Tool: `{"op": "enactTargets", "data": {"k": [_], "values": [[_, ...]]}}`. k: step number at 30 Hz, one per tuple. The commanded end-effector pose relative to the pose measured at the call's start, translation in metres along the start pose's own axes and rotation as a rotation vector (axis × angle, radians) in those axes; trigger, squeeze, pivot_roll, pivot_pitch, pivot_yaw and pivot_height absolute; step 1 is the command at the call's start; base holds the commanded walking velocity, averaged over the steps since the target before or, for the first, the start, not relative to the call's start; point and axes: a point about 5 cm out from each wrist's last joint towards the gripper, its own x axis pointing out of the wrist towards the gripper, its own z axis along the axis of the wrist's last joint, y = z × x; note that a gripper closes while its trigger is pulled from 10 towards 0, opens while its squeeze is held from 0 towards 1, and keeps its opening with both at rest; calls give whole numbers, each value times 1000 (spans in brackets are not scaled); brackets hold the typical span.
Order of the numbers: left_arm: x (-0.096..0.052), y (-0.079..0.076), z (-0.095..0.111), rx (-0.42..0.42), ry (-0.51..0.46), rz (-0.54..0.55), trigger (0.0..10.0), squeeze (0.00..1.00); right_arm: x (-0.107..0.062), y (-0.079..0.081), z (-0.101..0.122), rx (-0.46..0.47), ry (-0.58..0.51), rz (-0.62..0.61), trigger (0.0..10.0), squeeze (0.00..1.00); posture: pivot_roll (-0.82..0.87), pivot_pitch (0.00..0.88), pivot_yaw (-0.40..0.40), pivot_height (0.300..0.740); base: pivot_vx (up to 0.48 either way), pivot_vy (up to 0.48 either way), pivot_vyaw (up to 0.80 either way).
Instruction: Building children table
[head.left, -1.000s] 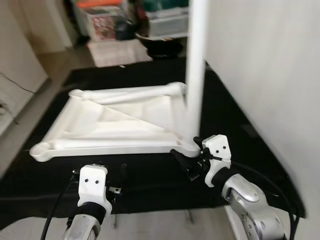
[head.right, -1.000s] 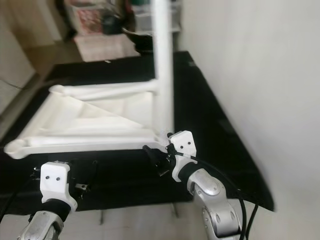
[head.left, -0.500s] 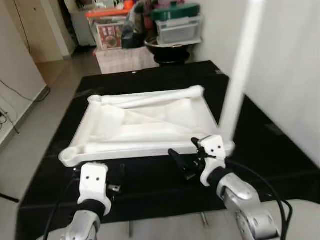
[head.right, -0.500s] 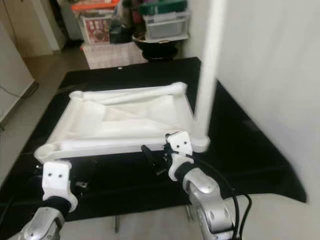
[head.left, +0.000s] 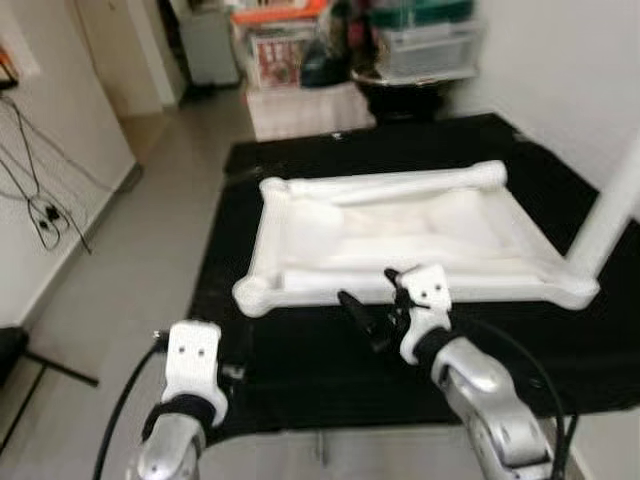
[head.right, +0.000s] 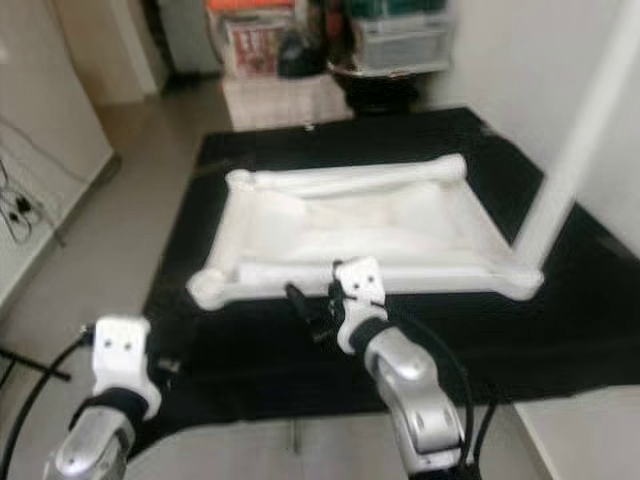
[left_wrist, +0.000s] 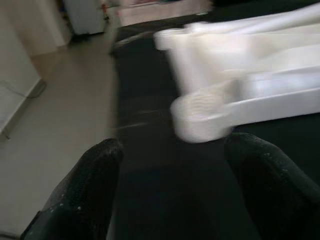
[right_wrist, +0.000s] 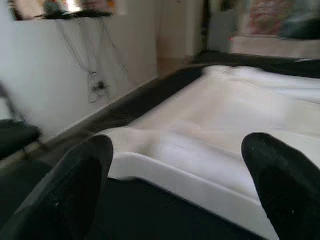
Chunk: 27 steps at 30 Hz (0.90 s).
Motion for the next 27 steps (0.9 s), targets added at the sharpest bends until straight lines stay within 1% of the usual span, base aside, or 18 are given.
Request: {"op": "enactTargets", "data": {"k": [1,8,13,14,15,17,19,21,24,27], "values": [[-1,5,-5,-4,19,13,10000,0,5,5,1,2,-15,17,10000,0,-10,9,45,740,0,480,0],[2,2,-7,-27,30,-49,10000,0,10,4,-2,3,-18,10,10000,0,4,0,43,740,0,0,0],[2,1,-7,-25,31,-53,10000,0,10,4,-2,2,-18,10,10000,0,3,0,43,740,0,0,0],[4,3,-5,28,31,-10,10000,0,11,4,-3,5,-20,6,10000,0,4,0,48,740,0,0,0],[6,3,-5,59,33,9,10000,0,11,3,-3,6,-21,4,10000,0,4,0,48,740,0,0,0],[7,4,-4,86,35,24,10000,0,11,3,-3,7,-22,2,10000,0,4,0,48,740,0,0,0],[8,0,-4,61,21,-39,10000,0,12,3,-4,17,-20,-1,10000,0,2,0,53,740,0,0,0],[9,-1,-3,45,13,-72,10000,0,12,3,-5,16,-16,-2,10000,0,1,0,53,740,0,0,0],[11,0,-4,25,9,-88,10000,0,14,3,-8,48,-16,1,10000,0,-2,0,58,740,0,0,-800],[11,0,-5,23,10,-93,10000,0,14,3,-8,53,-16,2,10000,0,-2,0,58,740,0,0,-800]]}}
